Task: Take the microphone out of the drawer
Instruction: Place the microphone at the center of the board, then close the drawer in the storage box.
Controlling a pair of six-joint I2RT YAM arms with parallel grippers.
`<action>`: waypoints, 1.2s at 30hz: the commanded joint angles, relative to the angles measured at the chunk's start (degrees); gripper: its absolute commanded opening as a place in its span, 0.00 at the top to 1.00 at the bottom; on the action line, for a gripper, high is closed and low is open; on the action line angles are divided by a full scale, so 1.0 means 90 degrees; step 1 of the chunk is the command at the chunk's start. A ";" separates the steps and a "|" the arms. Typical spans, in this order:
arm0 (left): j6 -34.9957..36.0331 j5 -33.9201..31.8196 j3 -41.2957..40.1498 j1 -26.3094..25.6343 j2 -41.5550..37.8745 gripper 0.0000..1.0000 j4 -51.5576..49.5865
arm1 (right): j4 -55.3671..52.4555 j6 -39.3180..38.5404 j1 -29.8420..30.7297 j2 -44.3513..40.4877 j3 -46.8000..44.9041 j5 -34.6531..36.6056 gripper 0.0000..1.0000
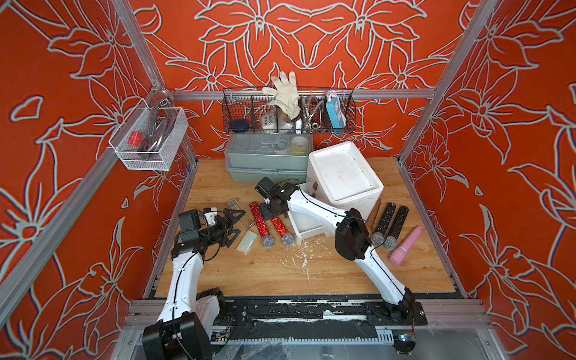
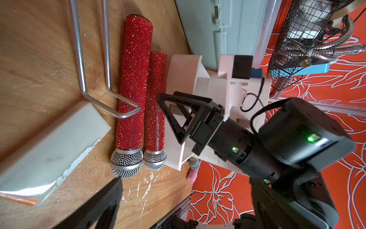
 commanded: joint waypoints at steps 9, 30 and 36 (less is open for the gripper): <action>-0.0300 0.0204 -0.0056 -0.0157 -0.0091 0.00 0.0427 | -0.0998 -0.1127 -0.0209 -0.1687 0.0634 0.1065 0.32; -0.0643 -0.0916 0.0286 -0.2166 0.0901 0.00 0.1189 | -0.1236 -0.2010 -0.2940 -0.5696 -0.2678 0.1938 0.18; -0.0615 -0.1135 0.0567 -0.2534 0.1342 0.00 0.1266 | -0.0716 -0.1752 -0.4219 -0.6439 -0.3713 0.0733 0.15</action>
